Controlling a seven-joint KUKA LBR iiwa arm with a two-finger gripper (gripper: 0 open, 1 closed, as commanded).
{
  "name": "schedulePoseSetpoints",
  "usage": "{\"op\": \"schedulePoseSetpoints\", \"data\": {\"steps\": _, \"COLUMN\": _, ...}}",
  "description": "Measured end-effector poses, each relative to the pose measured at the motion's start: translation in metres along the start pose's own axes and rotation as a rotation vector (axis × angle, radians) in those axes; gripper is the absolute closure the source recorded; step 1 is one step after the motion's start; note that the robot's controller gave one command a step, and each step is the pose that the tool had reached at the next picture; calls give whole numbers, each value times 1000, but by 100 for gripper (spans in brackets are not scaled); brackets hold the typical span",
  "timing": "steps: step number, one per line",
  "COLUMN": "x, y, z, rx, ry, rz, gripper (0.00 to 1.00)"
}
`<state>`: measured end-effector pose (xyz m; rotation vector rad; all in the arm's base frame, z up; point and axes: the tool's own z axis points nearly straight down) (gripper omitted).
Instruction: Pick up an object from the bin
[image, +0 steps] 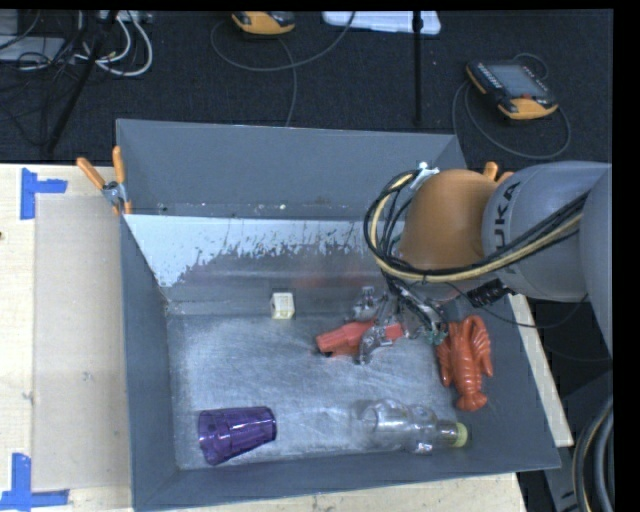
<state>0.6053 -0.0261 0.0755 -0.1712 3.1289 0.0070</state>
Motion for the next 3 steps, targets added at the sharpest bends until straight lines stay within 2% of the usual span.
{"op": "schedulePoseSetpoints", "data": {"steps": 1, "x": 1, "y": 0, "z": -2, "rx": 1, "ry": 1, "rz": 0, "gripper": 100}}
{"op": "schedulePoseSetpoints", "data": {"steps": 2, "x": 4, "y": 0, "z": -11, "rx": 1, "ry": 13, "rz": 0, "gripper": 100}}
{"op": "schedulePoseSetpoints", "data": {"steps": 3, "x": 4, "y": 0, "z": -32, "rx": 2, "ry": 17, "rz": 0, "gripper": 100}}
